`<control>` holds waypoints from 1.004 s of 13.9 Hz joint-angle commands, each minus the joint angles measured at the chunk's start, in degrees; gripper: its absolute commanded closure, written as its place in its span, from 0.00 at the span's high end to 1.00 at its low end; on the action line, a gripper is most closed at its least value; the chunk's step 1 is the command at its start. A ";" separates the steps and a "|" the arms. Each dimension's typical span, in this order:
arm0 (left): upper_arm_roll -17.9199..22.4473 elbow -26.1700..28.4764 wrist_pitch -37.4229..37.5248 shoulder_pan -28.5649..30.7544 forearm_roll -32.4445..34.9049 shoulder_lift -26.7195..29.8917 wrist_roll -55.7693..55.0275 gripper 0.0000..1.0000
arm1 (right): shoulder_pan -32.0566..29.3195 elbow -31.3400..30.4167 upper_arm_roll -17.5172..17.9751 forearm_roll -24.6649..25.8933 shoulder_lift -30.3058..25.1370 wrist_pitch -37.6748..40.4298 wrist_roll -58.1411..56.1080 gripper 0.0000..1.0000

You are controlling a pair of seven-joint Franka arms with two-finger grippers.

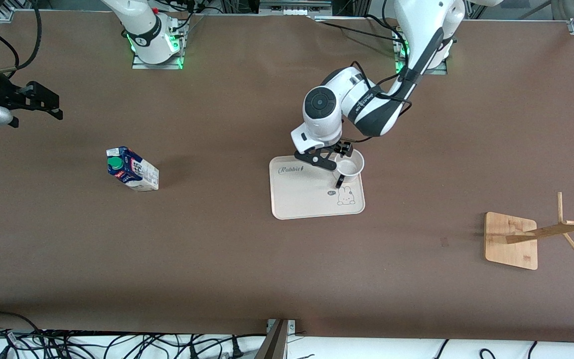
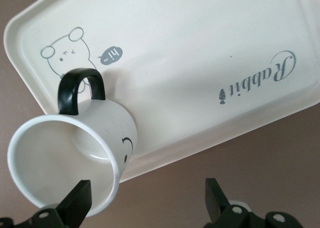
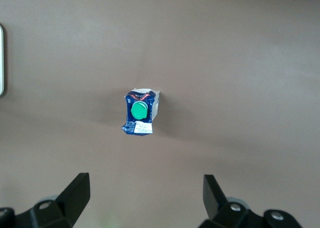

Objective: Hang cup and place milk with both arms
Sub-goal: 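Grip the white mug's rim with the left gripper and lift it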

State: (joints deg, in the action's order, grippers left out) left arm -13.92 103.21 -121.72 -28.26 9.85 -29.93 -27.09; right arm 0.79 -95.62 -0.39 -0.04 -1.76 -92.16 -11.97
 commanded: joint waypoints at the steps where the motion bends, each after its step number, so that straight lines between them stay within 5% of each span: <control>1: -0.06 3.05 -3.16 0.40 1.40 1.01 -0.77 0.72 | -0.70 1.40 2.66 0.13 0.00 2.07 2.03 1.00; 2: -0.06 3.48 -3.17 0.48 1.31 0.31 -0.77 0.31 | -0.61 1.40 3.11 0.30 0.00 2.07 4.30 1.00; 3: -0.06 3.58 -3.08 0.66 1.31 -0.04 -0.77 0.05 | -0.70 1.40 3.55 0.39 0.00 2.07 5.11 1.00; 14: 0.12 1.12 -2.73 2.51 0.61 1.27 -0.42 0.00 | -0.96 1.40 -0.14 0.48 0.79 1.99 5.56 1.00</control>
State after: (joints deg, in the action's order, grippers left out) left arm -13.56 104.77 -124.82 -26.35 9.89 -30.12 -27.05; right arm 0.09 -95.30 -1.01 -0.01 -1.16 -91.36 -7.31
